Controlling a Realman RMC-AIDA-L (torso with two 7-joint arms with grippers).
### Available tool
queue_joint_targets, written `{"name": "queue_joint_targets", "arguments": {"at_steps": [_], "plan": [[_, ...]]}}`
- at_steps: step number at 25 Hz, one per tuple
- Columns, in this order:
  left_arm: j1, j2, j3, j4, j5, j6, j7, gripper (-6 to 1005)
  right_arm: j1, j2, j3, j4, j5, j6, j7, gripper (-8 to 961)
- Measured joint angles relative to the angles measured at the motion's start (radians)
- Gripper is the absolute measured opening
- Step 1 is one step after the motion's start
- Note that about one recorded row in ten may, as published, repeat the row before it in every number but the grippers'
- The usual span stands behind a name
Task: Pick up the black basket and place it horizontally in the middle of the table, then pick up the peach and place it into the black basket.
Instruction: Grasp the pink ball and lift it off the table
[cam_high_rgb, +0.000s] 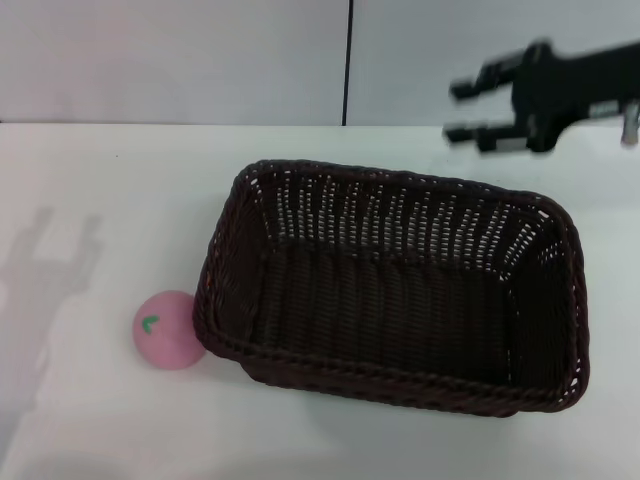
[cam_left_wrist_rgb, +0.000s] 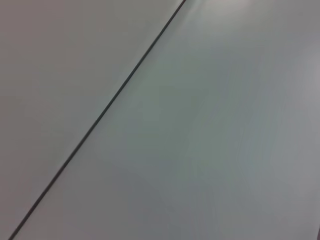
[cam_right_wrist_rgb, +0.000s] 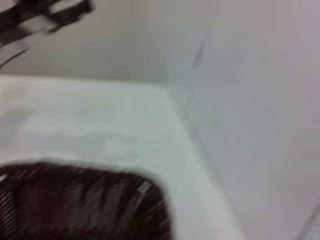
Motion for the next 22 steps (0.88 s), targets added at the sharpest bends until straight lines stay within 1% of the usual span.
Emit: {"name": "queue_joint_targets", "arguments": {"at_steps": [1,3,5,8,9,10,13,14,15,16,17,18,19,20,22], "plan": [[-0.002,0.0,0.003,0.0,0.0,-0.002,0.0,724,-0.007,0.001,0.032,0.001,0.025,0.01,-0.026,464],[-0.004,0.0,0.007,0.003,0.0,-0.005,0.0,724,-0.028,0.001,0.095,0.011,0.09,0.024,-0.074,470],[-0.007,0.002,0.016,0.009,0.0,-0.013,0.001,724,-0.071,0.006,0.152,0.026,0.189,0.037,-0.119,475],[-0.008,0.006,0.022,0.03,0.0,-0.017,0.0,724,-0.154,0.02,0.208,0.053,0.347,0.047,-0.165,484],[-0.008,0.007,0.022,0.042,0.0,-0.017,-0.003,724,-0.219,0.035,0.233,0.07,0.461,0.046,-0.181,487],[-0.009,0.007,0.022,0.055,0.0,-0.017,-0.005,724,-0.219,0.035,0.233,0.07,0.461,0.046,-0.181,489],[-0.011,0.011,0.028,0.121,0.0,-0.011,-0.03,723,-0.321,0.063,0.277,0.111,0.632,0.047,-0.193,495],[-0.013,0.013,0.036,0.159,0.0,-0.01,-0.054,723,-0.382,0.079,0.32,0.158,0.737,0.046,-0.2,495],[-0.019,0.015,0.062,0.216,0.0,-0.009,-0.094,723,-0.382,0.079,0.32,0.158,0.737,0.046,-0.2,495],[-0.021,0.016,0.071,0.233,0.0,-0.009,-0.103,723,-0.409,0.083,0.345,0.19,0.777,0.043,-0.204,495],[-0.027,0.02,0.115,0.279,0.0,-0.009,-0.13,723,-0.429,0.085,0.366,0.219,0.801,0.041,-0.206,495],[-0.032,0.023,0.148,0.307,-0.001,-0.01,-0.146,723,-0.452,0.085,0.396,0.265,0.834,0.038,-0.209,495],[-0.032,0.023,0.148,0.307,-0.001,-0.01,-0.146,723,-0.471,0.083,0.422,0.308,0.862,0.034,-0.211,495],[-0.046,0.037,0.274,0.36,0.0,-0.026,-0.168,723,-0.487,0.081,0.446,0.35,0.884,0.03,-0.216,495],[-0.052,0.042,0.357,0.385,0.001,-0.042,-0.167,723,-0.512,0.08,0.48,0.401,0.91,0.024,-0.23,495]]}}
